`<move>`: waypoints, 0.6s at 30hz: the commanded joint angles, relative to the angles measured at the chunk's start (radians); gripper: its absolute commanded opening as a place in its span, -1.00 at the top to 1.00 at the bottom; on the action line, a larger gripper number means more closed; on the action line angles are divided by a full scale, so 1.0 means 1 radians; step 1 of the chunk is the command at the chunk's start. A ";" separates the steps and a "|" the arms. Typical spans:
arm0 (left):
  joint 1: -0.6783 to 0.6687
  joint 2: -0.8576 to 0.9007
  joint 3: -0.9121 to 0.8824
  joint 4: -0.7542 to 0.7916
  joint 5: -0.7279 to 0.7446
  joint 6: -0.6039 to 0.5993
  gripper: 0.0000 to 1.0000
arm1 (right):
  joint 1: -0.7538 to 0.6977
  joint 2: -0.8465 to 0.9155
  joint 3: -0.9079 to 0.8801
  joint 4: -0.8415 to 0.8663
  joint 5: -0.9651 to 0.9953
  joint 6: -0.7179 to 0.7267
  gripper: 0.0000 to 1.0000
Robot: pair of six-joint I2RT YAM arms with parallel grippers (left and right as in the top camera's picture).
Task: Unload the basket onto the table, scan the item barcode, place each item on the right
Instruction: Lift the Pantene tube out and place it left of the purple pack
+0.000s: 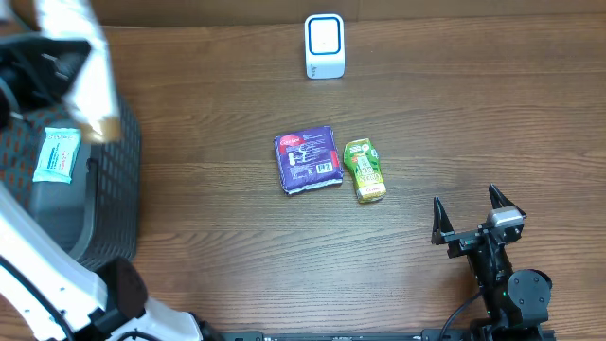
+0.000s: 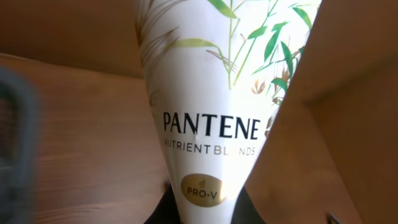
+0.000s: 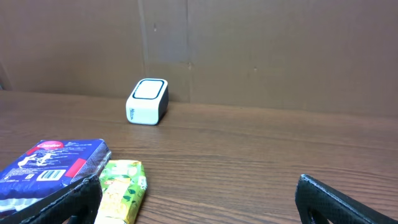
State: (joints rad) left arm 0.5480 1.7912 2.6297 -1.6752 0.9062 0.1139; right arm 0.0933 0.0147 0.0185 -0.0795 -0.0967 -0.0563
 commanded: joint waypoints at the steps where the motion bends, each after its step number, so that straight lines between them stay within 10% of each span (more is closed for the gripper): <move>1: -0.132 -0.020 -0.048 -0.014 0.059 0.117 0.92 | 0.005 -0.012 -0.010 0.004 0.006 -0.003 -1.00; 18: -0.373 -0.015 -0.800 0.043 0.305 0.475 0.91 | 0.005 -0.012 -0.010 0.004 0.006 -0.003 -1.00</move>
State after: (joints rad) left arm 0.1772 1.7870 1.9125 -1.6520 1.0245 0.4252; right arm 0.0933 0.0147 0.0185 -0.0799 -0.0967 -0.0559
